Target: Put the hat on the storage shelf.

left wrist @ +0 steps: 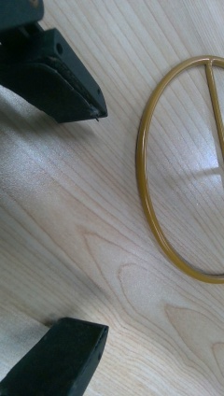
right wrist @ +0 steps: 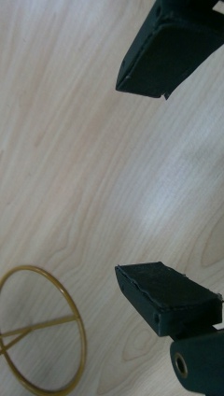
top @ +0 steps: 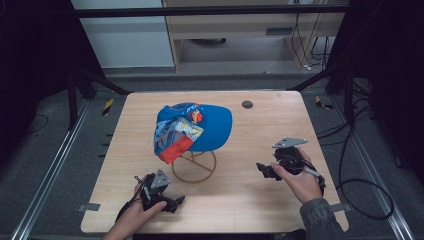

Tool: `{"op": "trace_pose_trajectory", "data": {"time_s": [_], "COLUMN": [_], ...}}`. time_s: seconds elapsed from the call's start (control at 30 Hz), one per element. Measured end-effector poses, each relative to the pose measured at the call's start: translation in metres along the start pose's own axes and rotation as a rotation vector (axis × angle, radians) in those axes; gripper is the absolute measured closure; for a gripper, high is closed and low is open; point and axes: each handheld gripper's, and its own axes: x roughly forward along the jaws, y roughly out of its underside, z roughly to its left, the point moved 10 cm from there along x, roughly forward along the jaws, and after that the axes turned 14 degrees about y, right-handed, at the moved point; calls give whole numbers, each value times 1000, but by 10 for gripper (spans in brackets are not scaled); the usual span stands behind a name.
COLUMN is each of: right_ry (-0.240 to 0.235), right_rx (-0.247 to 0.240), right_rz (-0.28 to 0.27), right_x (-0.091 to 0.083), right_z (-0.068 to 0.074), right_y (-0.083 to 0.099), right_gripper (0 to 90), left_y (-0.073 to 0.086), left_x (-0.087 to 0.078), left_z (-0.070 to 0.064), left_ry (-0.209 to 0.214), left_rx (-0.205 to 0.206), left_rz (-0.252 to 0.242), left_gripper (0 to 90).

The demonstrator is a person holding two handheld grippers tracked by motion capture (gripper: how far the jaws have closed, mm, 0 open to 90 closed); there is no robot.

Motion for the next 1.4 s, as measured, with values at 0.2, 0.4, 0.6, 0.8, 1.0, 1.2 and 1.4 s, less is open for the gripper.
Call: {"op": "trace_pose_trajectory", "data": {"time_s": [0.2, 0.4, 0.6, 0.8, 1.0, 1.2, 1.4], "right_ry": [-18, -47, -6, 8, 7, 49, 99], "right_rx": [-3, 16, 53, 92, 115, 94, 76], "right_rz": [22, 47, 29, 26, 49, 15, -4], "right_x": [11, 22, 32, 40, 47, 52, 53], "right_z": [8, 16, 19, 24, 29, 32, 33], "right_y": [17, 33, 38, 41, 48, 52, 54], "right_gripper": [106, 99, 117, 96, 88, 82, 76], "left_y": [0, 0, 0, 0, 0, 0, 0], "left_x": [0, 0, 0, 0, 0, 0, 0], "left_z": [0, 0, 0, 0, 0, 0, 0], "left_ry": [0, 0, 0, 0, 0, 0, -1], "left_rx": [0, 0, 0, 0, 0, 0, -1], "left_rz": [0, 0, 0, 0, 0, 0, 0], "left_gripper": [0, 0, 0, 0, 0, 0, 0]}}
